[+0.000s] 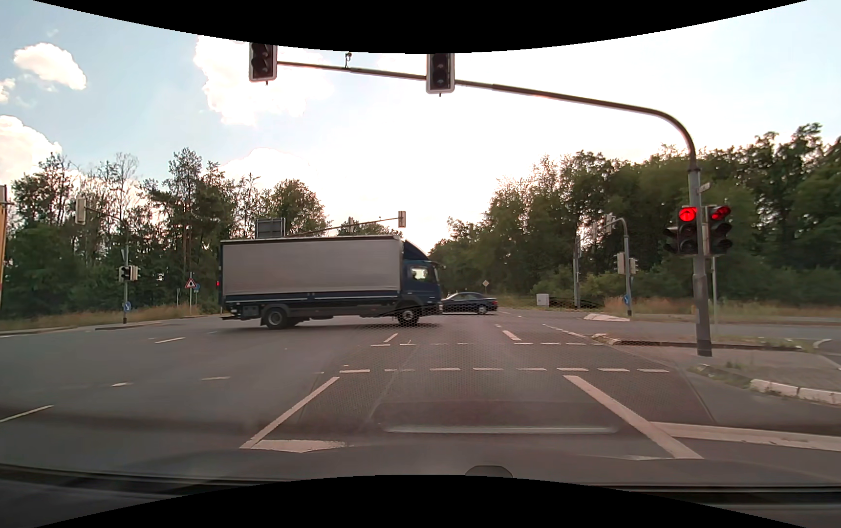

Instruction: Follow the waypoints while adhering to traffic rules and regulations

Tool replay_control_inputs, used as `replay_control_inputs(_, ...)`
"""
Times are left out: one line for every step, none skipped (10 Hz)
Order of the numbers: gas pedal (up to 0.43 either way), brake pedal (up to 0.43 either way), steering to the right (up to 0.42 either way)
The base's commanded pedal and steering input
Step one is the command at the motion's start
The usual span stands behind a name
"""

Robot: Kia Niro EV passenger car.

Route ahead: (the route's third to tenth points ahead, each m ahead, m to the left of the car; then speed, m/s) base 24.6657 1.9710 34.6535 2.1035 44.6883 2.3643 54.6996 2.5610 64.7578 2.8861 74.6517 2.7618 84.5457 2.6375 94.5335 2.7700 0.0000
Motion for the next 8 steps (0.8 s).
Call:
replay_control_inputs(0.000,0.305,-0.008)
replay_control_inputs(0.000,0.305,-0.008)
replay_control_inputs(0.000,0.305,-0.008)
replay_control_inputs(0.000,0.305,-0.008)
replay_control_inputs(0.000,0.305,-0.008)
replay_control_inputs(0.000,0.311,-0.008)
replay_control_inputs(0.000,0.305,-0.008)
replay_control_inputs(0.000,0.305,-0.008)
